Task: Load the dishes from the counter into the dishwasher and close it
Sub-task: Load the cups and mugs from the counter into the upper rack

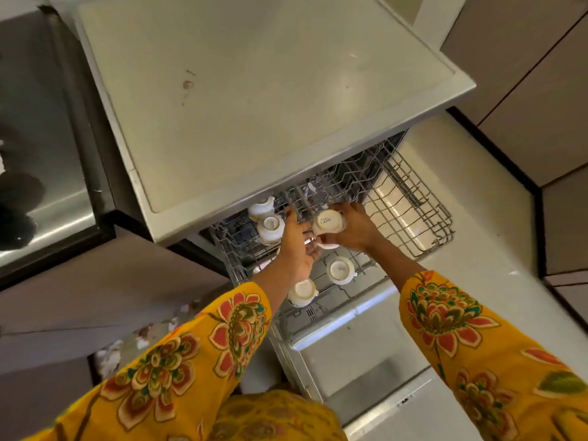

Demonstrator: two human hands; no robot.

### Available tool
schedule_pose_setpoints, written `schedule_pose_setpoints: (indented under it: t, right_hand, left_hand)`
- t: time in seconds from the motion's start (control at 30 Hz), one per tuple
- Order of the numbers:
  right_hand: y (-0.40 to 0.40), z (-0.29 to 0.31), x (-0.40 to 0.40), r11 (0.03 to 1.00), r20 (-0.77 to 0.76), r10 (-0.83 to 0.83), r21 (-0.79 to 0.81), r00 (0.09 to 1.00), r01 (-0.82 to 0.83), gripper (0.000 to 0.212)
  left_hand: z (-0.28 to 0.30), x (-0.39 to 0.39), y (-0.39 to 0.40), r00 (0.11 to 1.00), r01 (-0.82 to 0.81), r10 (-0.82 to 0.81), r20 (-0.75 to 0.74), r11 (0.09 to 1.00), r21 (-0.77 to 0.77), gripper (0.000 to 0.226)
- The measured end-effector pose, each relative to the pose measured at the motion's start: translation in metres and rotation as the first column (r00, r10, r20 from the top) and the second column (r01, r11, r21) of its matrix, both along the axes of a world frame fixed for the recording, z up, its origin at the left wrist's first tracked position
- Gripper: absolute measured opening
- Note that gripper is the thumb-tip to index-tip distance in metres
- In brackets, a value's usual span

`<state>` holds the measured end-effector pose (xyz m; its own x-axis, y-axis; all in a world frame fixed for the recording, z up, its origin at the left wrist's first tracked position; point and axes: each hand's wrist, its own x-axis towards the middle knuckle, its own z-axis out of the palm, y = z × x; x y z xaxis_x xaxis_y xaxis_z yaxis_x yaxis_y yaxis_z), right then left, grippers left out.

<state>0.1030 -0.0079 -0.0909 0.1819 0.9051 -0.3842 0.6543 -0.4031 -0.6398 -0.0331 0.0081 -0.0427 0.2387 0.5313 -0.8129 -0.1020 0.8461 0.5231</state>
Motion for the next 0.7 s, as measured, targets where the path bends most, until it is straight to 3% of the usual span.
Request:
schedule_pose_setpoints:
  t: [0.27,0.7]
  right_hand:
    - [0.005,-0.065,0.002,0.984,0.052,0.067,-0.167,0.996,-0.058,0.076]
    - [0.009,-0.101,0.002,0.967,0.097,0.192,-0.187,0.977,-0.172,0.079]
  left_hand:
    - [-0.041,-0.012,0.0,0.997,0.024,-0.029,-0.075,0.998,-0.063,0.074]
    - [-0.072,-0.028,-0.004,0.99,-0.023,0.012,-0.144,0.997,-0.076,0.067]
